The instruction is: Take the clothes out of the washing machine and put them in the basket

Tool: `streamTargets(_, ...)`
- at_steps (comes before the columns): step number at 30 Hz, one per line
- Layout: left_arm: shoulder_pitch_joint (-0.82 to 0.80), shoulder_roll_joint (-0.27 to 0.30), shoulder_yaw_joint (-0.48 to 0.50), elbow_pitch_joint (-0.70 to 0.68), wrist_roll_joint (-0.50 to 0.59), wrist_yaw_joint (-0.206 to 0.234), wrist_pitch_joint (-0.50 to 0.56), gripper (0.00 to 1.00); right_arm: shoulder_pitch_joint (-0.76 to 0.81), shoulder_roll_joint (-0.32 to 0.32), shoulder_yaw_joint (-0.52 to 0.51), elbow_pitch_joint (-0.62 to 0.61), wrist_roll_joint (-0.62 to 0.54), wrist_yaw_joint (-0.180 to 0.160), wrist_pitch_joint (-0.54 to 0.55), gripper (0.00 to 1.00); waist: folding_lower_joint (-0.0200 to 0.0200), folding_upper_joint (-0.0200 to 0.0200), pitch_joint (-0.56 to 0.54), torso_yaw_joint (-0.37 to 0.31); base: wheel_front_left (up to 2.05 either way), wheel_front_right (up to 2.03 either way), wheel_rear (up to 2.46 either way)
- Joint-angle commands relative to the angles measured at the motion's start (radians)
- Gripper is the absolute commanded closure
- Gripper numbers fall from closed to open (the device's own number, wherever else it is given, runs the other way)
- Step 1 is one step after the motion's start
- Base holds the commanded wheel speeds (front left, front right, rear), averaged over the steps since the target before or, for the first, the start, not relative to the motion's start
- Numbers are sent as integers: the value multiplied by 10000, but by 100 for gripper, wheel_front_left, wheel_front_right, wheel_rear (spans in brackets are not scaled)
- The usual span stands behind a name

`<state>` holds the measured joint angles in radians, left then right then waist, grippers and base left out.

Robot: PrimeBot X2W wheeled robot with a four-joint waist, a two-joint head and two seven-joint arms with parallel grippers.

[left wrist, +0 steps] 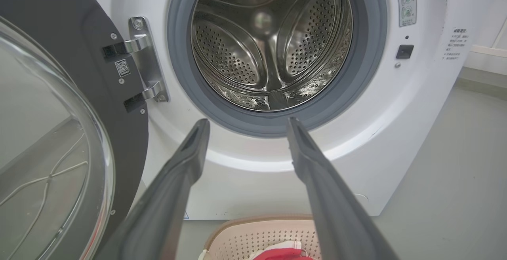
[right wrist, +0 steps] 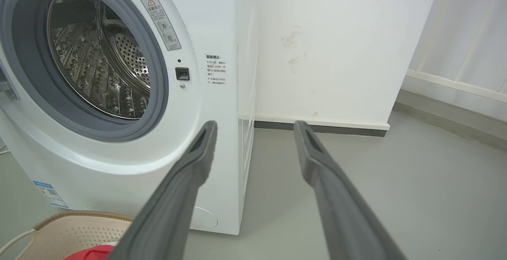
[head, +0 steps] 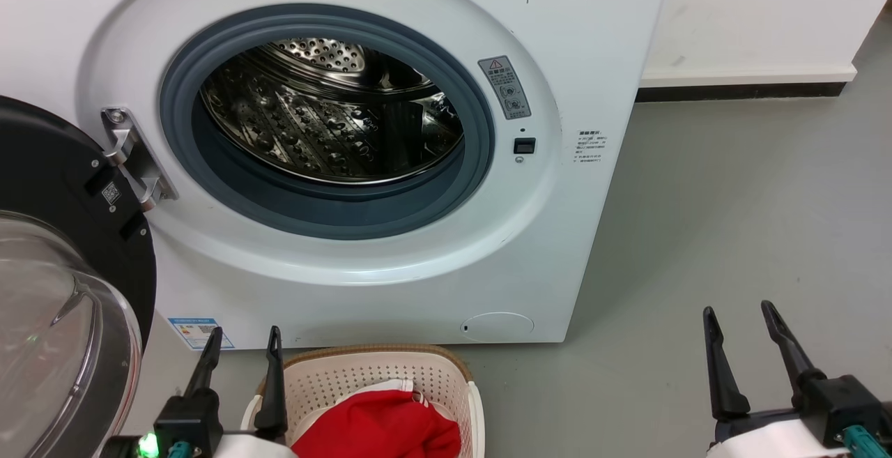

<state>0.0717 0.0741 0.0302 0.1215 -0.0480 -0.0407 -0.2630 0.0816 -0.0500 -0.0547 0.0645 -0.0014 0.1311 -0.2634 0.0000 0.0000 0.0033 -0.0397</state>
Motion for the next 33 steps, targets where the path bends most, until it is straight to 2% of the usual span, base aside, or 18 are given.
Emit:
streamTargets(1, -1, -16, 1, -1, -3, -7, 0, 100, -1, 0, -1, 9, 1, 0, 0, 100, 0, 0, -4, 4, 0, 0, 0)
streamTargets(6, 88, -99, 48, 429, -174, -17, 132, 100, 79, 25, 21, 372, 211, 2, 38, 100, 0, 0, -5, 7, 0, 0, 0)
streamTargets(20, -283, -122, 204, 572, -3074, -185, 823, 100, -311, -96, 41, 631, 3325, 1, 633, 100, 0, 0, -5, 52, 0, 0, 0)
streamTargets(33, -562, -141, 303, 665, -5361, -317, 1339, 100, -616, -160, 29, 830, 5741, 0, 1120, 100, 0, 0, -4, 92, 0, 0, 0)
